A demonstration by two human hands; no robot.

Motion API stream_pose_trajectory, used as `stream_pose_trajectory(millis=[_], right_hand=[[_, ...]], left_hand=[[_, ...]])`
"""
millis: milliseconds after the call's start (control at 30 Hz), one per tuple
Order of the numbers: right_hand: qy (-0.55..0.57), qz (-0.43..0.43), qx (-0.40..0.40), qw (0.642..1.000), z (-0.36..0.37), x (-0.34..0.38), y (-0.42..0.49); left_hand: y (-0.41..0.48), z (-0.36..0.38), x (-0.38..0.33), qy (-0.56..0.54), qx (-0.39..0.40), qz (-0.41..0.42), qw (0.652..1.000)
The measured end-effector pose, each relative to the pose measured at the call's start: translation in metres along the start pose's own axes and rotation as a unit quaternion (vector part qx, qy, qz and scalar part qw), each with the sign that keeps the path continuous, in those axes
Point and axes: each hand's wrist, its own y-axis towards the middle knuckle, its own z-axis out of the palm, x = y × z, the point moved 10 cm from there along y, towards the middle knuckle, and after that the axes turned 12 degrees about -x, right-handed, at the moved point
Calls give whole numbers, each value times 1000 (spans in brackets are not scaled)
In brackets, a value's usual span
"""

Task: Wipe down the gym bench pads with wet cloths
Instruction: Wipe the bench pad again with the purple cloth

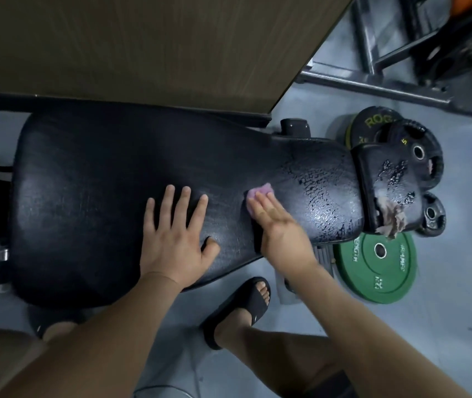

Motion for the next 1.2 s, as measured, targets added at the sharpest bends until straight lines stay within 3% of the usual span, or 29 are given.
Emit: stream_pose_trajectory(millis=[167,233,367,433,500,567,700,800,967,1133,1200], right_hand=[[-36,166,-35,985,-13,-64,54],[-31,138,-45,989,-6,-34,53],[-5,-9,-1,1000,7,-3,36],[-16,20,-32,999,-4,-38,54],[-35,122,-48,991,-14,-82,73],[-47,171,-57,982,-16,-88,83],[-30,61,-45,997,3,-32,63],[-5,-2,-25,1000,0,-36,65],[-48,177,-49,982,-19,-102,100],[-12,24,-27,999,6,-48,84],[-9,31,-41,999,-6,-69,95]], left_hand=[[0,1,1,-10,3,-4,1000],[0,2,1,-14,1,-4,1000],[1,2,1,-18,-7,-4,1000],[1,2,1,-18,-7,-3,1000],[1,2,0,-15,-8,-3,1000],[1,2,0,-14,-10,-4,1000],[1,2,0,-17,-16,-2,1000],[1,1,0,-18,-12,-2,1000],[1,2,-1,-16,-3,-4,1000],[1,1,0,-13,-1,-5,1000],[2,0,-1,-16,-5,-4,1000]])
